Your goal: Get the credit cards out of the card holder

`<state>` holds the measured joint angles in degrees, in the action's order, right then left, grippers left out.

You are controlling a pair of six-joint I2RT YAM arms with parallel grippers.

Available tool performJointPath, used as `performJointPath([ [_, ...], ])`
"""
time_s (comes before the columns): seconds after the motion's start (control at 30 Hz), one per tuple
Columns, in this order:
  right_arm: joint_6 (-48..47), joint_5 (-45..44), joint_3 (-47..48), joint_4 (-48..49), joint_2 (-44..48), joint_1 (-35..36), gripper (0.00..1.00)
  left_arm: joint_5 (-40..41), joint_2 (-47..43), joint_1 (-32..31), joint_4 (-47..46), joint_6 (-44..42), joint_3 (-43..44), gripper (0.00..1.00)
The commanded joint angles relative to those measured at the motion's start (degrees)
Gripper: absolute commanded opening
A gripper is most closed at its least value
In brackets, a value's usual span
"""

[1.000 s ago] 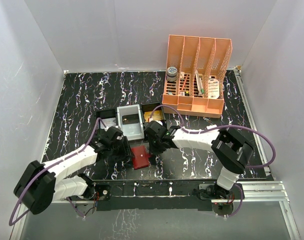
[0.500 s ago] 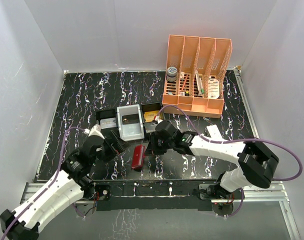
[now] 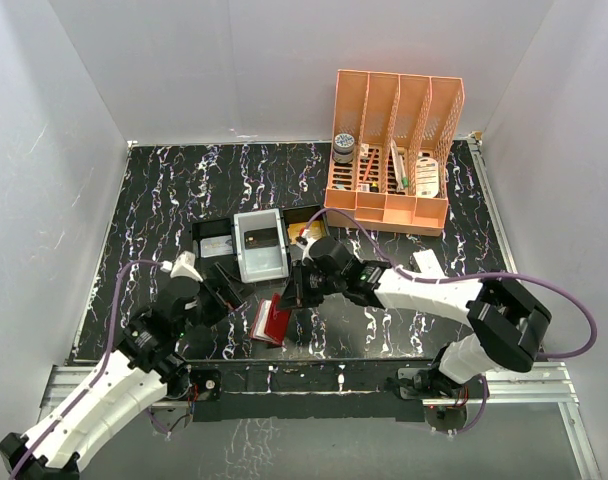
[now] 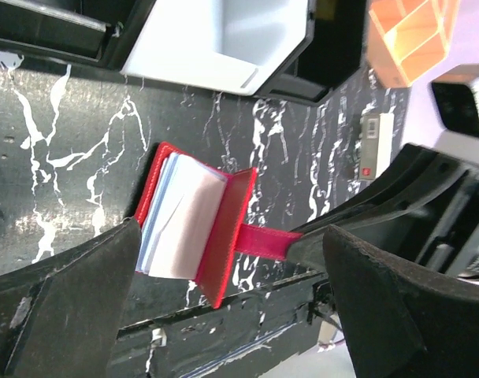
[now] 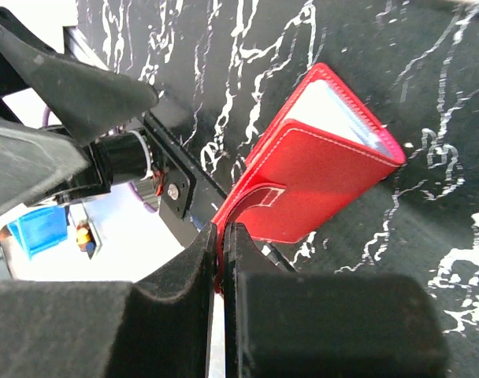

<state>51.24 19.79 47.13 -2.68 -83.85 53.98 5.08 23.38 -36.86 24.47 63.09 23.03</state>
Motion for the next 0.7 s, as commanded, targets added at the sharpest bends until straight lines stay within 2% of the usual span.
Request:
performJointPath([
  [0.0,-1.29,0.47,-0.90,0.25,1.69,-3.45,0.00,-5.14,6.13,0.08,-1.76,-3.10,1.49,0.96],
  [0.23,-0.65,1.93,-14.32,3.35,7.82,-11.04,0.00,-13.68,20.72,0.12,-8.68,-7.55,2.34,0.85],
  [0.5,-0.75,-1.68,-17.74,1.35,7.26,-12.80,0.00,-21.17,29.41,0.08,-14.61,-10.66,3.11,0.69],
  [0.67,-1.49,-3.13,-18.22,0.54,5.38,-13.28,0.00,-24.14,31.50,0.04,-19.10,-9.74,1.40,0.65],
])
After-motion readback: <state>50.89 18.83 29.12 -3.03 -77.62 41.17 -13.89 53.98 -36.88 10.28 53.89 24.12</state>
